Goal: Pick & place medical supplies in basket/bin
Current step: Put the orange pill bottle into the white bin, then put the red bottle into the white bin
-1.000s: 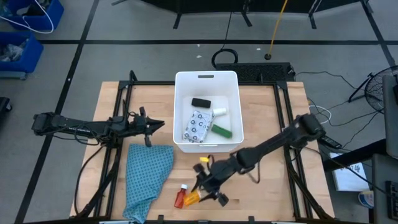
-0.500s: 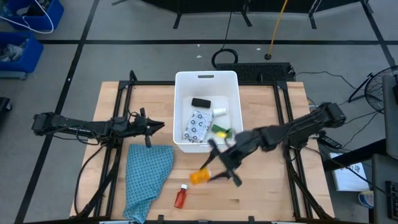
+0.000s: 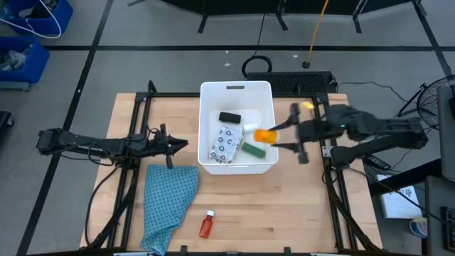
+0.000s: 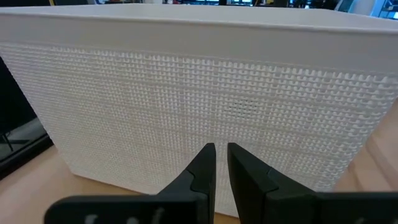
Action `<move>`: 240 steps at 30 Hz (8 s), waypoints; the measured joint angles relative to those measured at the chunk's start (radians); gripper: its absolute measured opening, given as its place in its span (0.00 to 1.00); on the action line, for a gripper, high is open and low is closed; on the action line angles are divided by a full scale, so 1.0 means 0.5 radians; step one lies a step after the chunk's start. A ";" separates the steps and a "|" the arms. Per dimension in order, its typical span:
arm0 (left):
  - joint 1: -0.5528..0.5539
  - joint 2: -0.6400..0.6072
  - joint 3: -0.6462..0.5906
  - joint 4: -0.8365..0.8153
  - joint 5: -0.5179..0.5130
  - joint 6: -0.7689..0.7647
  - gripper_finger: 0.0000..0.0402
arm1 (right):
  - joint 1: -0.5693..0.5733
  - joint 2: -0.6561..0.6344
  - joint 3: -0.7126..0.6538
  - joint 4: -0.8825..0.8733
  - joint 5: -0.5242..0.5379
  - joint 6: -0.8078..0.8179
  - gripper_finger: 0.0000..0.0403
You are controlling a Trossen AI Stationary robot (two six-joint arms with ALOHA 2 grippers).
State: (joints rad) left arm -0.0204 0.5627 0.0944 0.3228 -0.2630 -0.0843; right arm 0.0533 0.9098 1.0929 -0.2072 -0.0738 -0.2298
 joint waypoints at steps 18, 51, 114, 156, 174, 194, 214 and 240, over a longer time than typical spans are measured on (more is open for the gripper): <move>0.001 0.000 0.000 -0.038 -0.054 0.297 0.12 | -0.072 -0.972 -1.300 0.708 0.366 0.039 0.49; 0.001 0.000 0.000 -0.012 -0.054 0.309 0.12 | -0.649 0.674 0.335 -0.176 0.298 -0.569 0.49; 0.000 0.000 0.000 -0.136 0.000 0.112 0.12 | -1.036 1.677 0.603 -0.791 0.421 -0.706 0.67; 0.001 0.000 0.000 -0.175 0.093 -0.029 0.12 | -0.609 -0.841 -1.828 1.250 -0.440 0.069 0.00; 0.000 0.000 0.071 0.059 0.050 -0.025 0.12 | -0.670 -0.927 -2.090 1.603 -0.747 0.210 0.00; -0.971 1.000 2.087 -1.600 -0.885 -0.106 0.12 | -0.669 -0.924 -2.104 1.611 -0.691 0.238 0.00; -1.237 2.444 3.138 -2.492 -0.297 -1.573 0.12 | -0.670 -0.923 -2.106 1.547 -0.680 0.264 0.00; -1.156 2.895 3.128 -2.538 0.448 -2.484 0.94 | -0.670 -0.923 -2.107 1.542 -0.677 0.260 0.00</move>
State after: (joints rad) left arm -0.5983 2.0100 1.6583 -0.9461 -0.0390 -1.3264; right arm -0.2817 0.4484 0.0394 0.5640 -0.4122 -0.0998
